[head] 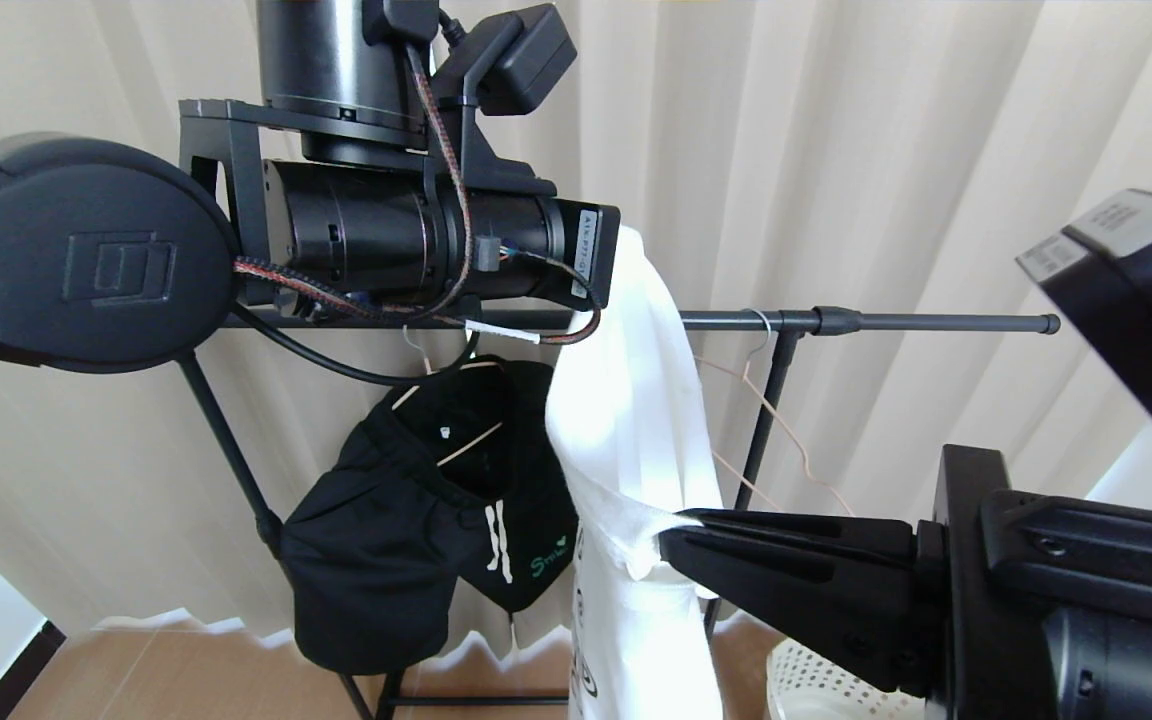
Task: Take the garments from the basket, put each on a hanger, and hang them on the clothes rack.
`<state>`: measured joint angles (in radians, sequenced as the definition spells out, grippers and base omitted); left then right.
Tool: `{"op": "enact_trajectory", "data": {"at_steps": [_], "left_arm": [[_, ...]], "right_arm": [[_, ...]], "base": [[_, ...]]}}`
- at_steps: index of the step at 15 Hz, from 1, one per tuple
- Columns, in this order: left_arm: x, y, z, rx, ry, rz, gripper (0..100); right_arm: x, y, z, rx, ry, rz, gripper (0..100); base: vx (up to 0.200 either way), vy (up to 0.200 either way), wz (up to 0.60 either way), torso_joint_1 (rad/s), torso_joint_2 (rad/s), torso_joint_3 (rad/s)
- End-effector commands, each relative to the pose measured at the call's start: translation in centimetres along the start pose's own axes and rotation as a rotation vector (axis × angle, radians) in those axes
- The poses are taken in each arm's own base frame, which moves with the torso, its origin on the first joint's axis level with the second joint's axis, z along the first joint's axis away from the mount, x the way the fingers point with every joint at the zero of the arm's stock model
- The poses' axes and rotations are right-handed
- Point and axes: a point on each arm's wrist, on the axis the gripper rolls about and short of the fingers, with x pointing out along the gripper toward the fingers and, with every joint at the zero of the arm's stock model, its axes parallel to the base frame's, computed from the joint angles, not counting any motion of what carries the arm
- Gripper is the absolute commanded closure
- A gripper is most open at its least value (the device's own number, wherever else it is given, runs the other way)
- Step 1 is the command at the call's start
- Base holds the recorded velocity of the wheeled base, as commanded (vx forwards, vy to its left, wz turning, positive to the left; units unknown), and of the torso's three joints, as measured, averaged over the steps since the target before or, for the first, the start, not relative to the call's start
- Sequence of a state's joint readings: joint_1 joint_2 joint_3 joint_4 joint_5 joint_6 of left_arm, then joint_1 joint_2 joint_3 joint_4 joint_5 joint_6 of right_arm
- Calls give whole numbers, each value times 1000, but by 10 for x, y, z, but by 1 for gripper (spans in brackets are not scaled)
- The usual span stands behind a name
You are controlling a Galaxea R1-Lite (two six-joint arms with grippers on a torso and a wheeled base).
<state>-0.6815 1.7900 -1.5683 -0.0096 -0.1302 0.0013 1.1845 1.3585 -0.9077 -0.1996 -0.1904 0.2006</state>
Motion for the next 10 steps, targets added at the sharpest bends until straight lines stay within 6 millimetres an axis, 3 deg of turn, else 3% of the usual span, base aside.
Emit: {"op": "enact_trajectory", "data": {"at_steps": [1, 5, 6, 9, 10], "left_arm": [[1, -2, 0, 0, 0, -3, 100], [-7, -1, 2, -1, -5, 14, 100], [-19, 0, 4, -1, -11, 29, 100], [-34, 3, 1, -8, 76, 167, 100], [-34, 3, 1, -8, 76, 167, 100]], "right_arm": [[6, 1, -5, -8, 27, -1, 100], [-7, -2, -4, -37, 46, -20, 100], [-19, -15, -4, -95, 85, -72, 100], [-20, -43, -1, -138, 107, -206, 100], [-20, -43, -1, -138, 107, -206, 100]], "base": [[0, 0, 0, 0, 0, 0], [0, 0, 0, 0, 0, 0], [0, 0, 0, 0, 0, 0], [0, 0, 0, 0, 0, 0], [0, 0, 0, 0, 0, 0]]}}
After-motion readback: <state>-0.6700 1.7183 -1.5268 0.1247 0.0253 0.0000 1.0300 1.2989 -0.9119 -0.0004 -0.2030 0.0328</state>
